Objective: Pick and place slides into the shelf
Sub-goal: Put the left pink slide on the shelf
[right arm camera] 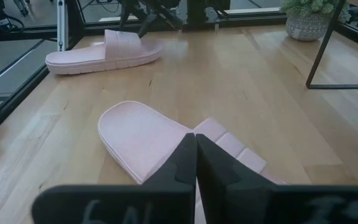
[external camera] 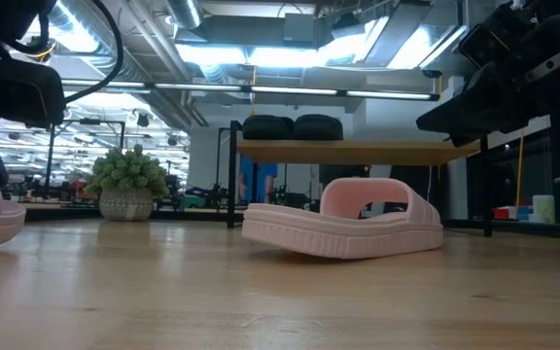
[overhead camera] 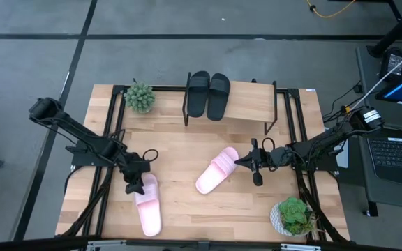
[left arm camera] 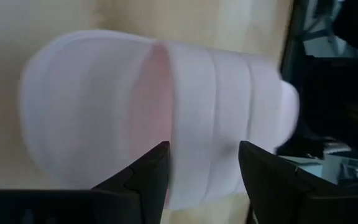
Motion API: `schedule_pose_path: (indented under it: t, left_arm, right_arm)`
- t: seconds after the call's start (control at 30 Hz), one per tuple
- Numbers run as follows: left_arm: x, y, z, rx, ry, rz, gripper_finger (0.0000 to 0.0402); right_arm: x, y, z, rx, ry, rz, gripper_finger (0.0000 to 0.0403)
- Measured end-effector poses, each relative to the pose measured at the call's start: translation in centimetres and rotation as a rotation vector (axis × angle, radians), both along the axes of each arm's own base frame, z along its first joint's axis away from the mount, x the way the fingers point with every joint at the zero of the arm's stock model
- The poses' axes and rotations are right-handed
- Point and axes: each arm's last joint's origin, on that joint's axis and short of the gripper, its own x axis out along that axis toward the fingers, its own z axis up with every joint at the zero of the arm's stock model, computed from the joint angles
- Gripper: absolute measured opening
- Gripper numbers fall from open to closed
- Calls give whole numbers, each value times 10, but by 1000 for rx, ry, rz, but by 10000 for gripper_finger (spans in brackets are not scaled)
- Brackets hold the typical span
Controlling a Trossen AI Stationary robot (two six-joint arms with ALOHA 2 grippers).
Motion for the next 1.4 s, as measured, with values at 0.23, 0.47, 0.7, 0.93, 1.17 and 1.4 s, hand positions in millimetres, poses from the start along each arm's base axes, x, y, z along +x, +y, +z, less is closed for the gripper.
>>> schedule_pose_path:
  t: [0.23, 0.47, 0.7, 0.93, 1.17, 1.4]
  left_arm:
    - [5, -3, 1, -30, -38, -20, 135]
    - [5, -3, 2, -38, -42, -28, 17]
    - [10, -6, 9, -73, -140, -30, 6]
    - [21, -5, 22, -100, -315, 25, 3]
    - [31, 6, 30, -111, -412, 116, 2]
    - [41, 20, 42, -117, -548, 228, 1]
  right_arm:
    - [0, 0, 0, 0, 0, 0, 7]
    - [0, 0, 0, -1, 0, 0, 7]
    - [0, 0, 0, -3, 0, 1, 7]
    - [1, 0, 2, -53, -21, 17, 7]
    - [17, 8, 30, -171, -100, 97, 7]
    - [34, 24, 62, -299, -7, 191, 7]
